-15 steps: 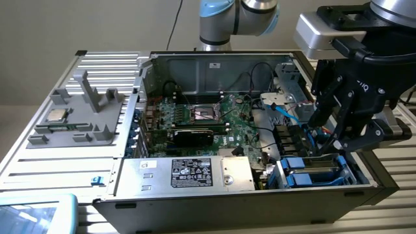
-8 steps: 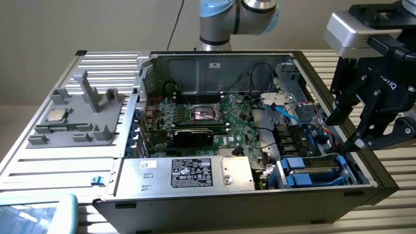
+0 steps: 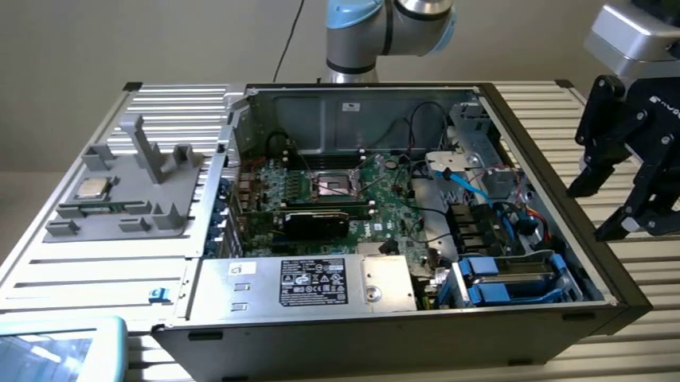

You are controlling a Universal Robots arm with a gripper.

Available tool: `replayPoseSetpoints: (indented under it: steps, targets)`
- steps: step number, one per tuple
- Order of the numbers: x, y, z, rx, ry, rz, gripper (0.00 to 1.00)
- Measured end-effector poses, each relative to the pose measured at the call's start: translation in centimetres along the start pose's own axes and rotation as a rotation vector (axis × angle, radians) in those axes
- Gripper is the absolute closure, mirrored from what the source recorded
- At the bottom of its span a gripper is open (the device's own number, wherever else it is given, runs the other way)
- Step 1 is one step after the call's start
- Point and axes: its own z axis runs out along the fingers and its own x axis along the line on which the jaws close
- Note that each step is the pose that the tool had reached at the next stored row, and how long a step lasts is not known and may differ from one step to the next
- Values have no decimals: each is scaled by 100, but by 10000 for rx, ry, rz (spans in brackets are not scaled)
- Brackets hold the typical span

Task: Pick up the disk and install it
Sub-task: 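Insert the disk into the insertion slot, then insert the first disk wire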

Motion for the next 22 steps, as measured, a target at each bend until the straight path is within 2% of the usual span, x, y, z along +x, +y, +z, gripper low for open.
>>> replayPoseSetpoints:
  steps: [3, 17, 20, 21, 22]
  targets:
    - [-46, -32, 2, -6, 4, 0, 48]
    - [-46, -33, 2, -7, 3, -1, 48]
    - [-67, -32, 18, -7, 6, 3, 46]
    - [-87, -32, 38, -7, 4, 9, 40]
    - [-108, -31, 58, -7, 2, 15, 40]
